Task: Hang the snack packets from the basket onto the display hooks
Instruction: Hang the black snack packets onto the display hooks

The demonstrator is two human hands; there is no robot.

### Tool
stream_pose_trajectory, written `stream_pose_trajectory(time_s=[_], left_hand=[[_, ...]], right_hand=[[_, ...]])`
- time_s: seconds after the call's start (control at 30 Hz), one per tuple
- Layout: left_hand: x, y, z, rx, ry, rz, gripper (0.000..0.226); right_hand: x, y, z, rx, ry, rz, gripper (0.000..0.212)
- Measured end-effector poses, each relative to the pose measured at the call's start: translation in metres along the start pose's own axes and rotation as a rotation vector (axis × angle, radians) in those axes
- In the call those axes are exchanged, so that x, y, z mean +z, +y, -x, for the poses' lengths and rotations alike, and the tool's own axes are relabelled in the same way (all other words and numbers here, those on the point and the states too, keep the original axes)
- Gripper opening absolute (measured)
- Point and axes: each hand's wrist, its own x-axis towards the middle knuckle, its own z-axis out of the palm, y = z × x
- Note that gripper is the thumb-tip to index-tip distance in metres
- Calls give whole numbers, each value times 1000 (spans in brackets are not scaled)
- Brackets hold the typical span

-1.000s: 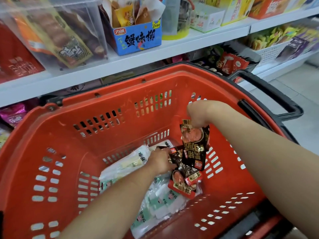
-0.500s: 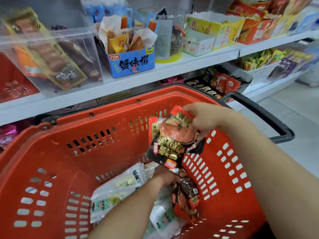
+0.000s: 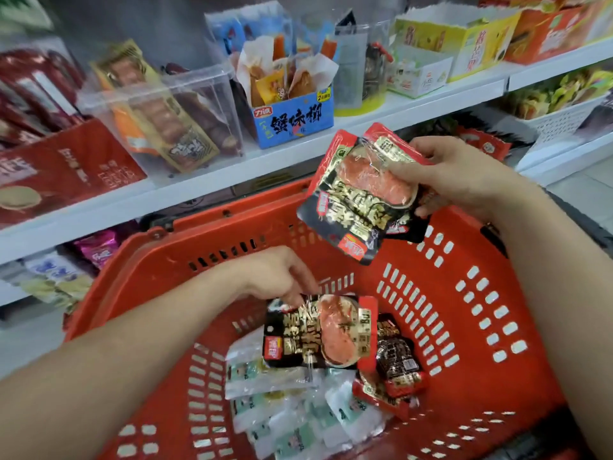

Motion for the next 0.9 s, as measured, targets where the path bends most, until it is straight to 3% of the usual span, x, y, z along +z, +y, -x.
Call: stream_pose_trajectory(time_s=[0.13, 0.23, 0.37, 0.43, 0.53, 0.7, 0.77, 0.83, 0.9], left_hand=[[-44, 0, 62, 152, 117, 220, 39], [-60, -3, 87, 276, 325, 412, 41], [-60, 5, 96, 383, 503, 862, 38], [-60, 21, 104, 378, 590, 1001, 40], [-64, 51, 128, 325, 638, 1097, 38], [-103, 109, 194, 261, 675, 1099, 32], [-129, 139, 231, 249, 691, 955, 30], [-160, 172, 273, 244, 662, 742, 31], [-194, 211, 319, 250, 600, 633, 29]], right_hand=[[-6, -7, 6, -37, 53, -38, 10], [-5, -18, 12, -40, 83, -70, 11], [-6, -42, 31, -139, 144, 63, 27], [-3, -56, 45, -213, 118, 249, 39], [4, -80, 66, -187, 139, 284, 27], [-10, -161, 98, 116, 323, -201, 44], [-24, -207, 113, 171, 357, -381, 43], [-37, -262, 132, 137, 291, -413, 30], [-50, -319, 152, 91, 173, -256, 26]])
